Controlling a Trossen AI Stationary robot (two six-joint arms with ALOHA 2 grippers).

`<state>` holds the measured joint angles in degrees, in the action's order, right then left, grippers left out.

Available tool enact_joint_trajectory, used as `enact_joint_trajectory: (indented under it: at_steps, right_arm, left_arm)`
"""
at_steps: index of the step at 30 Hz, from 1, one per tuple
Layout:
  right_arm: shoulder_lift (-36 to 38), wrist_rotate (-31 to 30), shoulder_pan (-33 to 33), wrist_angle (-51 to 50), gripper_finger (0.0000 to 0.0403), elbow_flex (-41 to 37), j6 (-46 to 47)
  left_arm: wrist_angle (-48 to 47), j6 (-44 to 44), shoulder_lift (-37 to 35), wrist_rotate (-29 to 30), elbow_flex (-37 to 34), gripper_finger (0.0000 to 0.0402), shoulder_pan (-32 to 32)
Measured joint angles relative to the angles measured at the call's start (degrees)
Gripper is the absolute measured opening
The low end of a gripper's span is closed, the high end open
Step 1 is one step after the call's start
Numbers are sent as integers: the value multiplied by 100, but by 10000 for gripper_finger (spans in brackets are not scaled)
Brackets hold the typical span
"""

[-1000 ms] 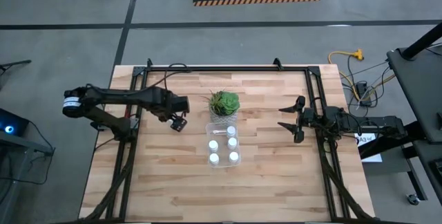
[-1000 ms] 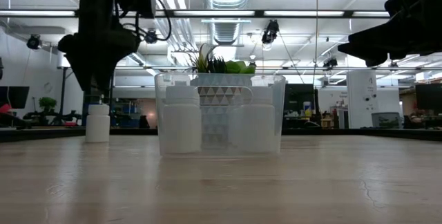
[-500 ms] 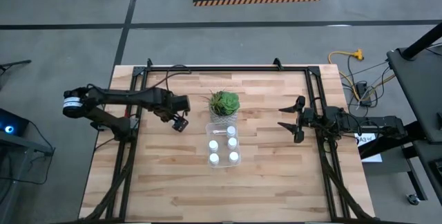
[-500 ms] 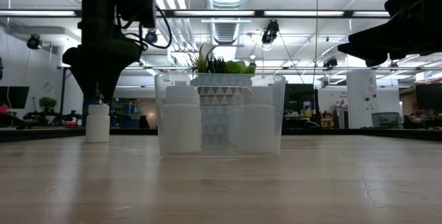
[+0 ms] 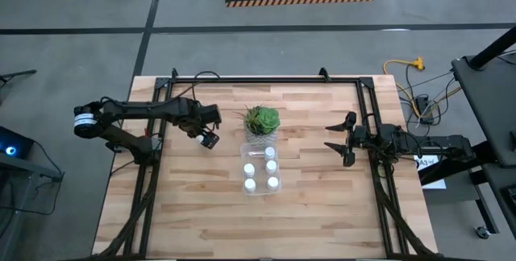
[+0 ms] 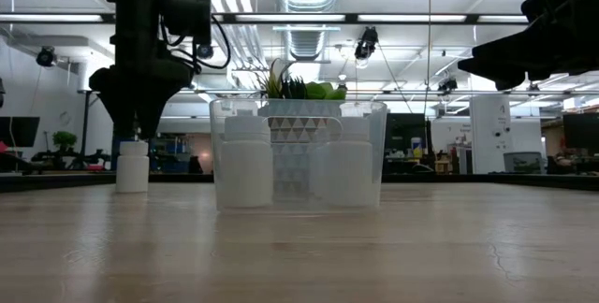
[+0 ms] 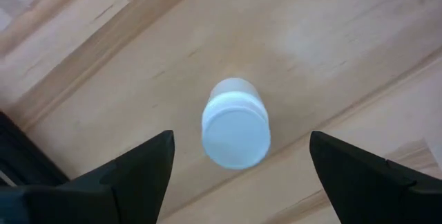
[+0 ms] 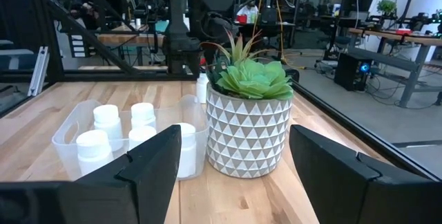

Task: Pick and place pill bottles into a basket
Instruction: Put the pill bottle into the bin

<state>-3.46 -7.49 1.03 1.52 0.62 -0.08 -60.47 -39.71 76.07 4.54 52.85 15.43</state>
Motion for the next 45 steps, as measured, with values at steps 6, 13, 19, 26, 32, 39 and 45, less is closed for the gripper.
enact_joint_trajectory:
  at_steps: [6, 13, 19, 26, 32, 39, 45]
  right_arm:
    - [0, -1, 1, 0, 260, 0, -4]
    - [0, -1, 0, 0, 260, 0, 1]
    - [0, -1, 0, 0, 260, 0, -2]
    - [0, -1, -1, 0, 260, 0, 0]
    - [0, -1, 0, 0, 260, 0, 0]
    - [-1, -1, -1, 0, 260, 0, -4]
    - [0, -1, 0, 0, 260, 0, 0]
  left_arm:
    - [5, 105, 0, -3, -18, 317, 38]
    - [-2, 112, 2, -129, -261, 317, 62]
    - [86, 114, 4, -129, -312, 317, 62]
    - [289, 114, 4, -131, -314, 316, 62]
    - [282, 112, 4, -168, -329, 274, 62]
    - [245, 107, 4, -262, -323, 189, 62]
    - [101, 108, 4, -280, -207, 120, 62]
